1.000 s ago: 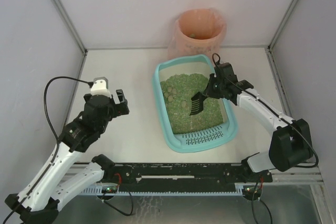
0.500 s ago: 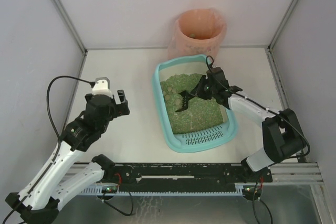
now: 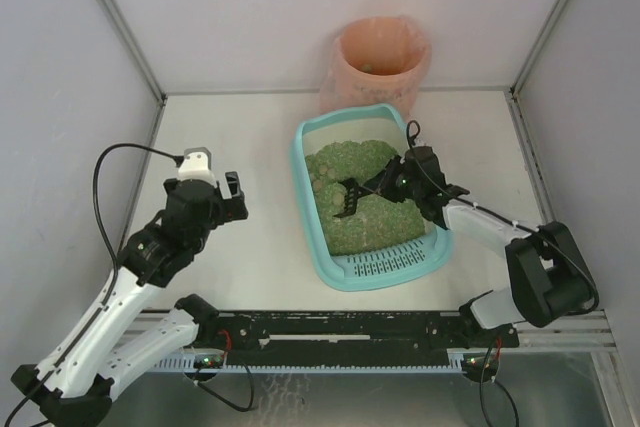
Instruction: Clean the litter box
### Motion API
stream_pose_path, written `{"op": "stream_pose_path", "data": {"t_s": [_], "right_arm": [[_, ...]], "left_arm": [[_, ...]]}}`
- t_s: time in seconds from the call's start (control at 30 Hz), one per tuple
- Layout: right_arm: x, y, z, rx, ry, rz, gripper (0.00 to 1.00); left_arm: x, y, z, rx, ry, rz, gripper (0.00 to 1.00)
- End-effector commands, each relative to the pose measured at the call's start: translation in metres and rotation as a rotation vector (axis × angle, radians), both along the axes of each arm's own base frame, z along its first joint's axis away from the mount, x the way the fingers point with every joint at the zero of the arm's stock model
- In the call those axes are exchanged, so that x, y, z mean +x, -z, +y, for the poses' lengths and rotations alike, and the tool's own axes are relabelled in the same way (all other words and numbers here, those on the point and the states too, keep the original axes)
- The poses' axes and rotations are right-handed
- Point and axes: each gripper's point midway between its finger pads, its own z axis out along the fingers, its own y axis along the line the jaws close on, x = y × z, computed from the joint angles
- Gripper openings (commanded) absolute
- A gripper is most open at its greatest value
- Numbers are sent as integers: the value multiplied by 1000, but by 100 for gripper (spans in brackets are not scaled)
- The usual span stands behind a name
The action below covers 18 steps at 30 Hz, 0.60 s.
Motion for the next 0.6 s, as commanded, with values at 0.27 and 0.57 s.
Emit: {"op": "stream_pose_path", "data": {"t_s": [0.27,0.57], "right_arm": [[-6,-86,-23,198,145,-221,0],[-23,-99,-57,253,221,-268,0]], "left_arm": [[1,6,0,-12,-5,-7,99],[-1,0,0,-42,-2,-36,99]]}}
